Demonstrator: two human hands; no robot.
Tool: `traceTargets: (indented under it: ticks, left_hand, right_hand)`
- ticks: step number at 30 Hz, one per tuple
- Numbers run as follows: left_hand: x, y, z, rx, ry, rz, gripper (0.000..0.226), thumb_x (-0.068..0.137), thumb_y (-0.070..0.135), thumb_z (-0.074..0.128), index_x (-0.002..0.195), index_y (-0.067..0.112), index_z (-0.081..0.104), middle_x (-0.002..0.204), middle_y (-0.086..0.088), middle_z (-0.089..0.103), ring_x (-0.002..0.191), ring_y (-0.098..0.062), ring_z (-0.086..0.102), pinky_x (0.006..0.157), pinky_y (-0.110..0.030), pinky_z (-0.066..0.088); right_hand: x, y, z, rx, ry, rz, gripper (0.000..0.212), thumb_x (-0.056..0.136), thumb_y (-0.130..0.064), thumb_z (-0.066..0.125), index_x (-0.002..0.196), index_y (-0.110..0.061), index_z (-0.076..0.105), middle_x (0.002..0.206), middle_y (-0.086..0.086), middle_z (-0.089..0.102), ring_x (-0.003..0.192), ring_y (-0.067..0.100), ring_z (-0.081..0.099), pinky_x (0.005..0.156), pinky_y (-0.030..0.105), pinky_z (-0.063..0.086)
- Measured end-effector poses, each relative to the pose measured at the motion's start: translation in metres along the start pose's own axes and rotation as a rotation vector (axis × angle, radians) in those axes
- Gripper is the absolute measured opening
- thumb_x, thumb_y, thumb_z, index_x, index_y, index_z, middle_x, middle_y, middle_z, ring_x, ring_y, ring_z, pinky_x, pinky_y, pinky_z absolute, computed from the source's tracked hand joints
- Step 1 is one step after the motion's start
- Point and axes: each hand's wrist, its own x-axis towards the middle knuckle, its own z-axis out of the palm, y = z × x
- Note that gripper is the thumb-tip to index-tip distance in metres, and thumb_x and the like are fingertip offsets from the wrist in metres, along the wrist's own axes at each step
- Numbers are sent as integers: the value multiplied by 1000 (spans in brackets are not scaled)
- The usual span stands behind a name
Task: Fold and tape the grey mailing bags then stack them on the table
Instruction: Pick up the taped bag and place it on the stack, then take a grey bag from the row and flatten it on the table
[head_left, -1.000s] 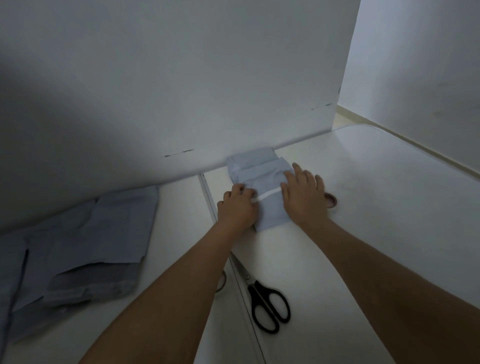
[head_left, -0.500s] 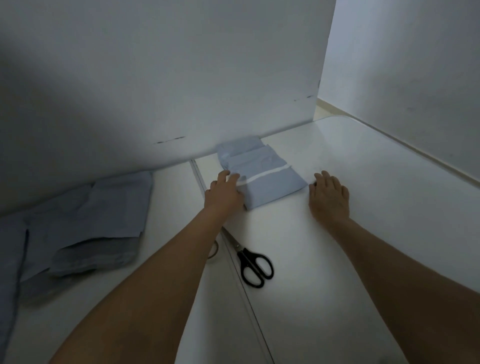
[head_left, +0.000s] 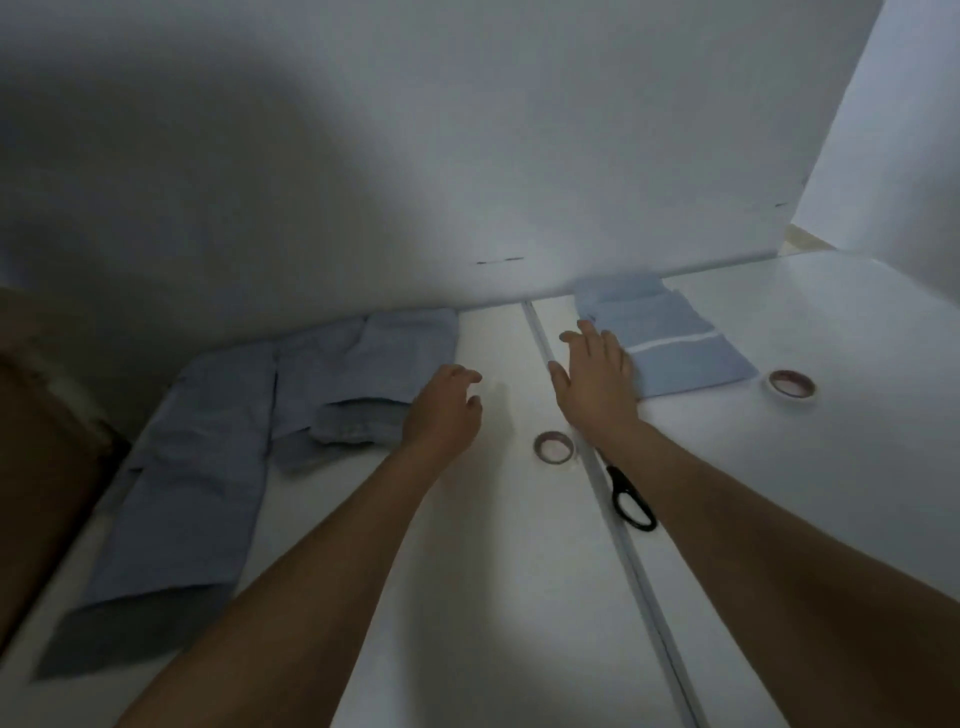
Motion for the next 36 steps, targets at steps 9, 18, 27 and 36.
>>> traceTargets:
  ticks: [9, 18, 27, 36]
  left_hand:
    - [-58, -121, -50, 63, 81, -68, 29, 88, 24, 67, 113, 10, 68, 113, -6, 64, 101, -21, 59, 86, -31, 48]
    - [-26, -111, -53, 49, 65, -177, 27, 86, 25, 53, 60, 22, 58, 67, -1, 65, 62, -17, 58, 58, -28, 42]
    - [-1, -75, -94, 62, 342, 129, 32, 84, 27, 47, 67, 7, 64, 68, -9, 63, 66, -24, 55, 60, -38, 46]
    - [-91, -28, -76, 234, -221, 175, 25, 92, 26, 50, 87, 11, 69, 91, -4, 65, 82, -23, 62, 65, -31, 46]
  right_hand:
    - [-25, -88, 56, 63, -171, -232, 43, 96, -23, 53, 136, -12, 45, 152, 8, 32, 141, 33, 25, 113, 46, 24]
    - [-33, -86, 59, 216, -223, -179, 38, 93, -2, 50, 131, -5, 49, 148, 13, 38, 135, 31, 37, 111, 38, 30]
    - [-27, -95, 31, 521, -191, 153, 54, 89, 10, 34, 137, -13, 44, 135, 14, 49, 110, 24, 53, 75, 23, 37]
    - [-55, -81, 0, 701, 49, 250, 43, 95, 5, 30, 124, -15, 53, 125, 5, 57, 118, 16, 54, 87, 28, 45]
